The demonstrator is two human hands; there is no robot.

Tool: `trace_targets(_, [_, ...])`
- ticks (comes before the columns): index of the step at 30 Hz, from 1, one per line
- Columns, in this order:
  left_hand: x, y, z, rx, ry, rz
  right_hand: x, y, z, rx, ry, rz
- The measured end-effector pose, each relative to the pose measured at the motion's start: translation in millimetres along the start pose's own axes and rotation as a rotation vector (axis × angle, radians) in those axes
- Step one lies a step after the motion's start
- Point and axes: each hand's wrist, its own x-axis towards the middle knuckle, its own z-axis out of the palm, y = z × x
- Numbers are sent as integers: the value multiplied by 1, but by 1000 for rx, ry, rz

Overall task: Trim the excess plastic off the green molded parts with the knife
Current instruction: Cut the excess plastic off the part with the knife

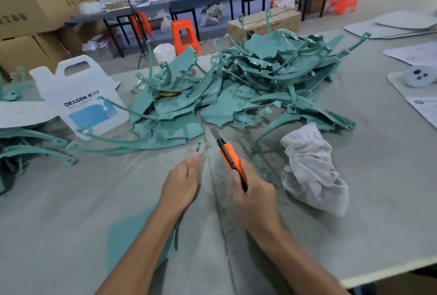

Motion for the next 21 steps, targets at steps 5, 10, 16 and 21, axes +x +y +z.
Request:
trace_targets(5, [0,1,1,29,-9,18,-2,-3,1,-36,1,-36])
trace_targets(10, [0,3,0,43,-24,9,-5,-5,0,-30,-18,-79])
trace_targets(16, [0,0,0,47,-54,3,-5,-3,-1,-32,8,-89])
trace_targets(21, [1,0,0,62,-59,-1,-3,2,0,-20,74,21])
